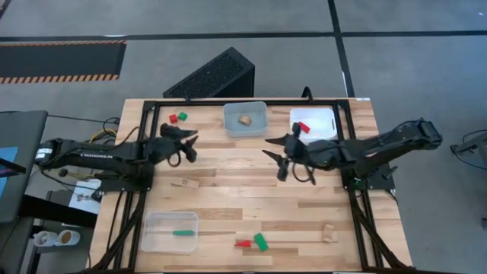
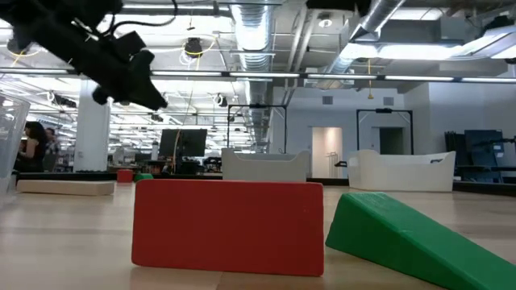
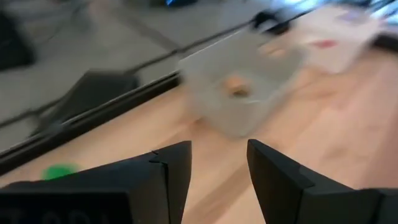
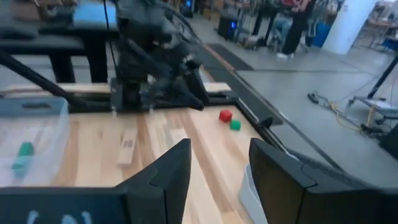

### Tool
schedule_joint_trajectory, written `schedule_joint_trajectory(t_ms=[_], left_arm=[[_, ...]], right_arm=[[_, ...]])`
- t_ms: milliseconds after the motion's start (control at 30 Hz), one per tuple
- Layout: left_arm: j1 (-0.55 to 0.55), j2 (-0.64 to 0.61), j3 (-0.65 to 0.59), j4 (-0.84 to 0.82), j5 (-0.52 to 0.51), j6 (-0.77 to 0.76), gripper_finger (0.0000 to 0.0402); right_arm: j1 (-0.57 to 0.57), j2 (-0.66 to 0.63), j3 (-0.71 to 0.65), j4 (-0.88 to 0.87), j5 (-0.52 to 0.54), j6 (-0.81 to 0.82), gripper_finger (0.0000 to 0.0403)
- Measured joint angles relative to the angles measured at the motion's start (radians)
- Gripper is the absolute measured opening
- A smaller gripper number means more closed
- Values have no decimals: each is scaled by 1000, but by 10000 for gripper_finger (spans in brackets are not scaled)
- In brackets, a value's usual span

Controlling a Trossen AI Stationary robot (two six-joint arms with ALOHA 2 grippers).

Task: Sort & place blocks by color
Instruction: Put the top red block into the white bin

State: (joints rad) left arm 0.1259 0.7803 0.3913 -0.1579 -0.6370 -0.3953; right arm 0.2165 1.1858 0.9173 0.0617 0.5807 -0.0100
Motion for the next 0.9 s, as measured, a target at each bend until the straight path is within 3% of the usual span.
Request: schedule_joint_trajectory(t_ms=[100, 200, 400, 700, 900], left_arm=[[87, 10, 92, -205, 4, -15, 151], [146, 11, 160, -224, -16, 151, 161], [166, 13, 232, -244, 11, 181, 176], [423, 88, 246, -336, 310, 188, 225], [481, 141, 246, -335, 281, 148, 247]], right_arm=[[23, -37, -53, 23, 1, -1, 177], [37, -70, -115, 52, 3, -35, 174], [88, -211, -248, 64, 48, -44, 168], [73, -426, -397, 175, 79, -124, 166], [58, -493, -421, 167, 77, -116, 166]])
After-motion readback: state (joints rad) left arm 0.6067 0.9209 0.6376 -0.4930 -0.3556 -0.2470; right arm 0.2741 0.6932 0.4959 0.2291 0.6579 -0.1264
